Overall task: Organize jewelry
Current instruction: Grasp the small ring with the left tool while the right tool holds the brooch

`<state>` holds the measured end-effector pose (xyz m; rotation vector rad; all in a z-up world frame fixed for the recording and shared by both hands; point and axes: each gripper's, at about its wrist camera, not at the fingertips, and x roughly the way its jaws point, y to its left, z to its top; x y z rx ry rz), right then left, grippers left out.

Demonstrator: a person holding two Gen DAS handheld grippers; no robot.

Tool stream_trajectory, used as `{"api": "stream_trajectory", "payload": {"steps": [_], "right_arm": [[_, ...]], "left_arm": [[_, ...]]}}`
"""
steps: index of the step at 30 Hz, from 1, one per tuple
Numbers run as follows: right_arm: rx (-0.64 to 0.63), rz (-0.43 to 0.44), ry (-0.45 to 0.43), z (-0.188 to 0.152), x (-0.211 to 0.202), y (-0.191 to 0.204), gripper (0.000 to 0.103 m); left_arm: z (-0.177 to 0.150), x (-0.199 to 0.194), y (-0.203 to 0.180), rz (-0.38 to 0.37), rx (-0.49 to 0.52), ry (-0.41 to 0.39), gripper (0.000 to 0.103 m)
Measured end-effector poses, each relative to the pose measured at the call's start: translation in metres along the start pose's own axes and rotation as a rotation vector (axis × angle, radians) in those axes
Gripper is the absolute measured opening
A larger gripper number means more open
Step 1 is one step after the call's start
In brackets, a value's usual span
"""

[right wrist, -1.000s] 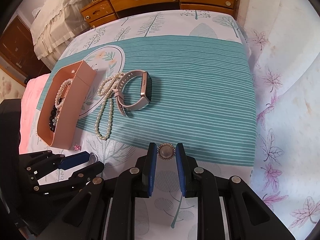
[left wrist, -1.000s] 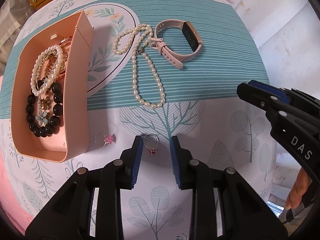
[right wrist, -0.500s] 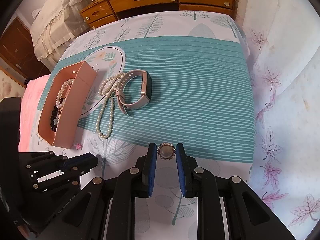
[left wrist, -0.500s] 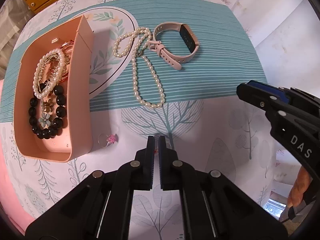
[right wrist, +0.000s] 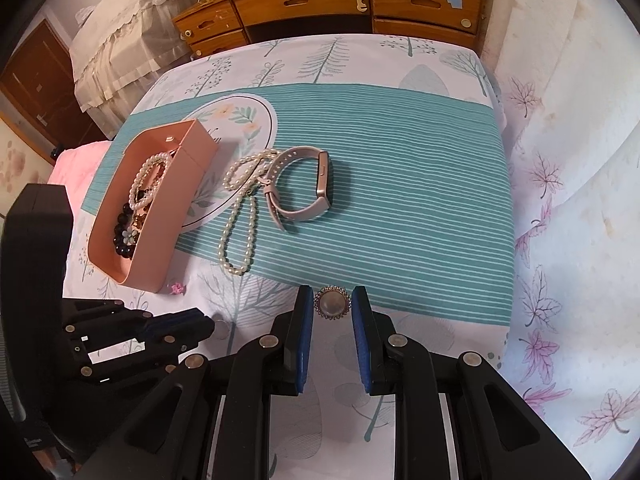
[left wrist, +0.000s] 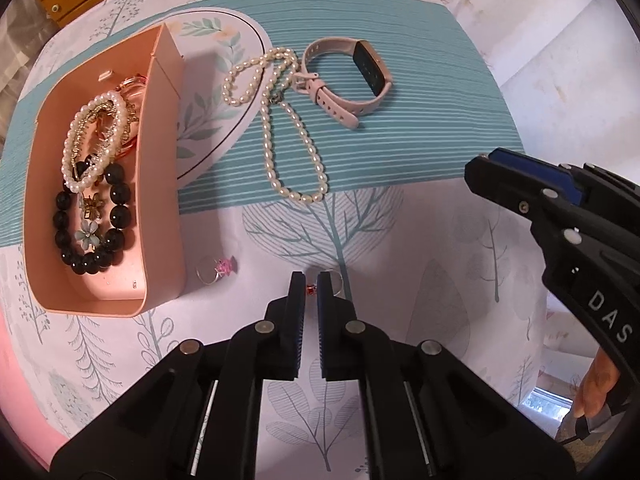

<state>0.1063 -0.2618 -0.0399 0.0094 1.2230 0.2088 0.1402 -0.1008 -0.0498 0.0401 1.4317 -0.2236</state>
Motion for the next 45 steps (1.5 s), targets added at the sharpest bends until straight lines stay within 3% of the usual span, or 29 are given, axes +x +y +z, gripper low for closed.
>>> {"api": "stream_trajectory", "payload": {"steps": [14,20,26,41,45], "right_arm": [[-0.016,-0.003,0.002,-0.001,0.0,0.007,0.019],[-0.022,-0.003,0.009,0.0,0.003,0.008,0.019],[-0.022,-0.004,0.014,0.001,0.006,0.006,0.019],[-0.004,-0.008,0.029,0.0,0.012,0.001,0.019],[0.003,-0.007,0.03,-0.001,0.013,-0.001,0.019]], "left_arm": [[0.001,0.007,0.001,-0.025,0.007,0.015,0.006],[-0.002,0.006,0.006,-0.053,-0.006,0.022,0.021],[-0.004,0.004,0.007,-0.082,-0.008,0.028,0.021],[-0.008,0.005,-0.009,-0.036,0.026,0.021,0.021],[-0.009,0.01,-0.011,-0.06,-0.002,0.03,0.012]]}}
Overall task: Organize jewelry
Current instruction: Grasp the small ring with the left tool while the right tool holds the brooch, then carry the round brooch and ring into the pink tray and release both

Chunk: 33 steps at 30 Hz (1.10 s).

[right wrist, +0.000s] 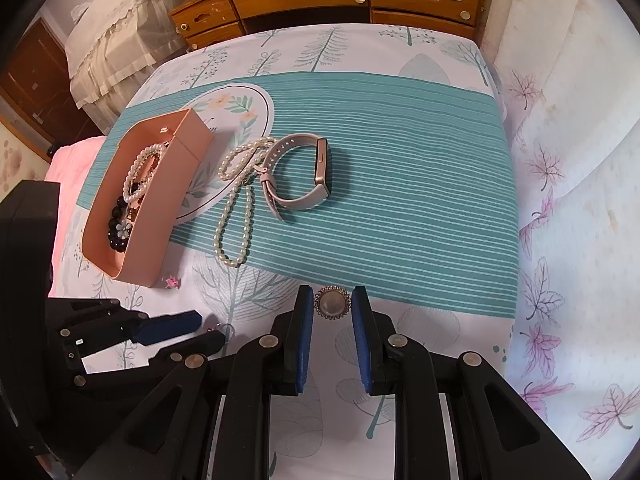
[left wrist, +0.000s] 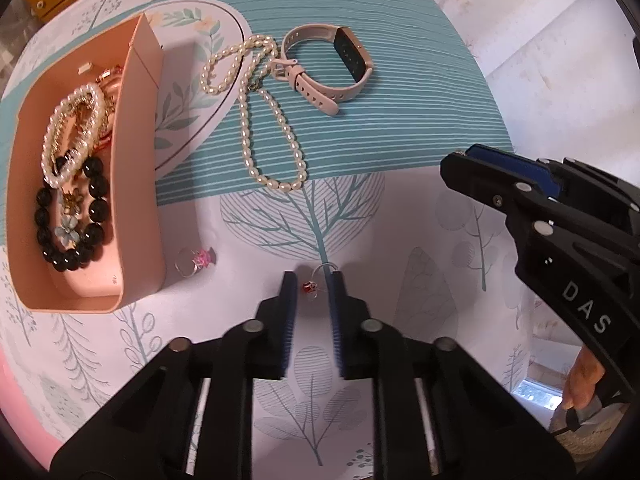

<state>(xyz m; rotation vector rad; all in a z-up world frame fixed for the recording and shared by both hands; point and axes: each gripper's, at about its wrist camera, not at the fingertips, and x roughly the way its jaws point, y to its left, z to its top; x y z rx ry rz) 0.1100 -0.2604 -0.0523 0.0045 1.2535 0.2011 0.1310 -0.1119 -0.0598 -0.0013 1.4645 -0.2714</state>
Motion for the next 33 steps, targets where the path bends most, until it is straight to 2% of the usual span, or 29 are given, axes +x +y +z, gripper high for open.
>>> {"api": "stream_trajectory", "payload": {"steps": [3,13,17,25,31,33], "right_arm": [[0.007,-0.004,0.002,-0.001,0.0,-0.001,0.019],[0.011,-0.003,0.004,-0.002,0.001,-0.001,0.019],[0.01,-0.003,0.002,-0.002,0.001,-0.001,0.019],[-0.013,0.013,-0.019,0.003,-0.015,0.013,0.019],[-0.064,0.072,-0.045,0.018,-0.034,0.051,0.019],[-0.08,0.093,-0.05,0.025,-0.038,0.068,0.019]], "left_arm": [[-0.003,0.003,-0.001,-0.002,-0.003,0.008,0.007],[-0.003,0.007,-0.001,0.015,-0.005,-0.013,0.005],[-0.007,0.0,0.002,0.019,-0.015,-0.048,0.005],[-0.011,-0.036,0.025,-0.013,-0.052,-0.122,0.005],[-0.008,-0.087,0.058,0.0,-0.113,-0.233,0.005],[-0.009,-0.107,0.08,0.015,-0.141,-0.278,0.005]]}}
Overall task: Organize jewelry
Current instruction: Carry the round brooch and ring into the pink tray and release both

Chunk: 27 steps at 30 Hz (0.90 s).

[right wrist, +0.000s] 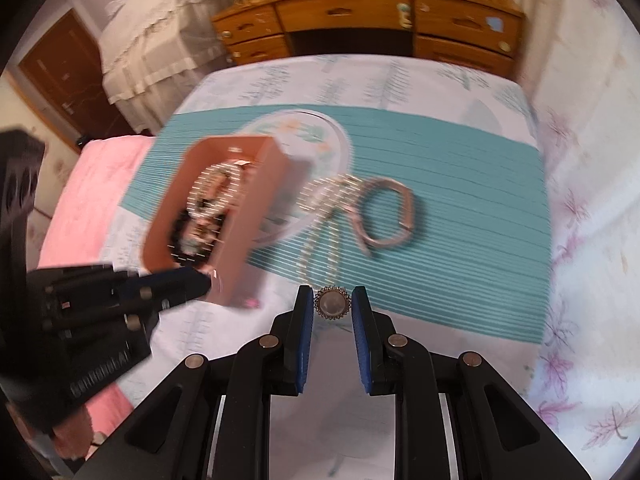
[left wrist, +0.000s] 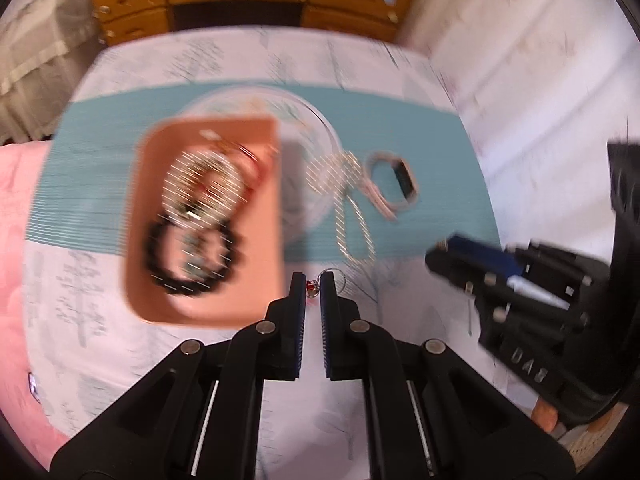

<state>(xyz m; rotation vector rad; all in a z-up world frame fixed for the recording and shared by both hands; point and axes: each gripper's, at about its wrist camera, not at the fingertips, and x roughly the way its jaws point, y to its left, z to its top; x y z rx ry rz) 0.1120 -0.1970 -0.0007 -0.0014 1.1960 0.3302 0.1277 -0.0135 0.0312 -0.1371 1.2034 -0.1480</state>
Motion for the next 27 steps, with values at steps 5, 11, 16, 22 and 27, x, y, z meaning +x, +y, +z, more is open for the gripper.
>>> {"api": "stream_trajectory", "payload": {"steps": [5,11,16,22,27], "right_arm": [[-0.048,0.063,-0.009,0.022,0.006,0.05,0.019],[-0.112,0.11,0.031,0.038,0.035,0.112,0.019],[-0.166,0.084,0.087,0.042,0.067,0.148,0.019],[-0.17,0.049,0.13,0.045,0.092,0.147,0.019],[-0.193,-0.003,0.16,0.041,0.097,0.145,0.02]], "left_arm": [[0.009,-0.026,0.045,0.067,-0.048,-0.088,0.005],[0.004,-0.007,0.096,0.092,-0.103,-0.053,0.005],[-0.002,0.018,0.117,0.066,-0.121,-0.007,0.005],[-0.003,0.036,0.125,0.035,-0.117,0.023,0.005],[0.001,0.043,0.127,0.012,-0.122,0.046,0.005]]}}
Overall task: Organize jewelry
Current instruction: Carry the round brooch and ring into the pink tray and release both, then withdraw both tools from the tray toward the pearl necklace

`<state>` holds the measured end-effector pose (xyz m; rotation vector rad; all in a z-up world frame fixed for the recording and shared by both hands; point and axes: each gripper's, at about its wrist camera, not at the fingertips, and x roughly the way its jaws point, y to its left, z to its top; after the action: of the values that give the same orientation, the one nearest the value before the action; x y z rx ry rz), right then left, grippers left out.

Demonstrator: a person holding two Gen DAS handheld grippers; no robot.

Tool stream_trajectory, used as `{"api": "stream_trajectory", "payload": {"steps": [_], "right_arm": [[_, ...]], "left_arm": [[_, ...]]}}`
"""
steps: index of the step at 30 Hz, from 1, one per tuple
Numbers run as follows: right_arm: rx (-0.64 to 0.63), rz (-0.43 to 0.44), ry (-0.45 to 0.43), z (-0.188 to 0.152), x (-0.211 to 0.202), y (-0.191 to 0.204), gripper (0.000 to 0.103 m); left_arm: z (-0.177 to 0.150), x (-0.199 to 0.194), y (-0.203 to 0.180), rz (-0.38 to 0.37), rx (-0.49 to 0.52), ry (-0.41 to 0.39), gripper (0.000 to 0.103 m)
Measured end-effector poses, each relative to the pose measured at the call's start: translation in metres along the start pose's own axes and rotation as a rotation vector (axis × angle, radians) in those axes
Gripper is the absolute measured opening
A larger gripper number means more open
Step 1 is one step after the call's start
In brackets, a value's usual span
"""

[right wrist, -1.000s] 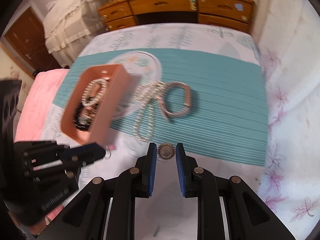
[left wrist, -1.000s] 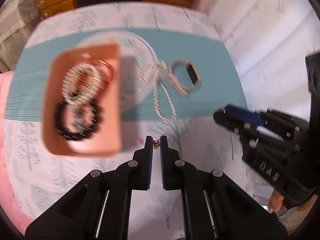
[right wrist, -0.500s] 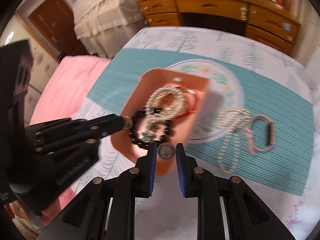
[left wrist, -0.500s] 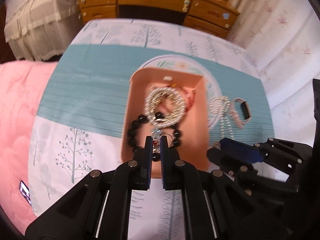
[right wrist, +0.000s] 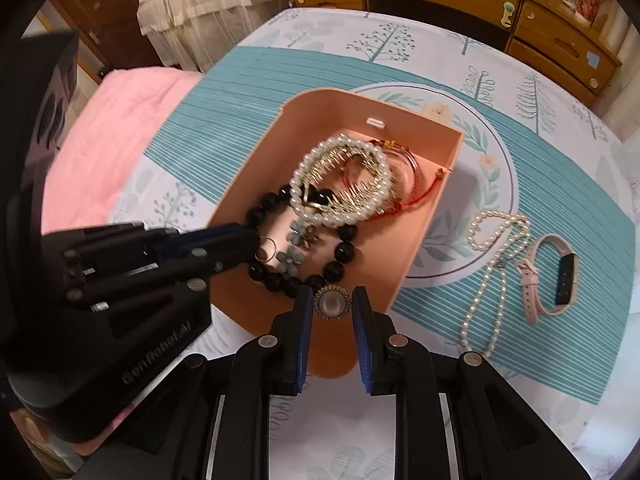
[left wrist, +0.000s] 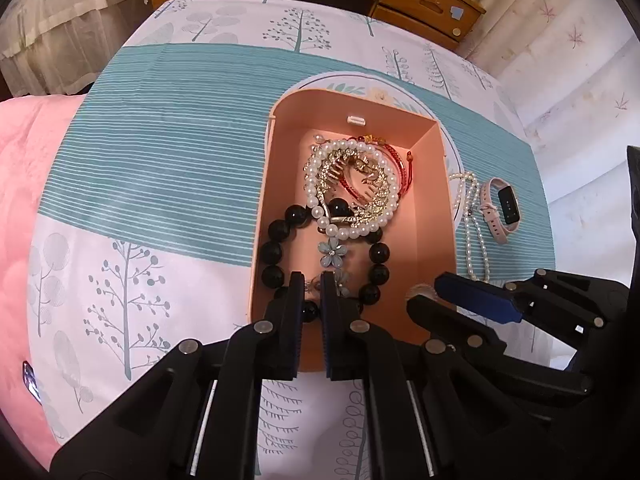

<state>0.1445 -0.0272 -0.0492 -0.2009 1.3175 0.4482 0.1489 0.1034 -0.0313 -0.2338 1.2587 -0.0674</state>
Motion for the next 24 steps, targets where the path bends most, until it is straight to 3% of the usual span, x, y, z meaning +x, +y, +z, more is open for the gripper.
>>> {"api": "stream_trajectory", "payload": {"steps": [13,24], "right_arm": [[0.014,0.016,-0.019,-0.017,-0.018,-0.007,0.022],[0.08,0.006,-0.084,-0.048,-0.056,-0.049,0.022]], "left_arm": [[-0.013,-0.014,-0.007,-0.008,0.044,0.008,0.007],[-0.025,-0.039,-0.029,-0.019,0.077,-0.029,0.007]]}}
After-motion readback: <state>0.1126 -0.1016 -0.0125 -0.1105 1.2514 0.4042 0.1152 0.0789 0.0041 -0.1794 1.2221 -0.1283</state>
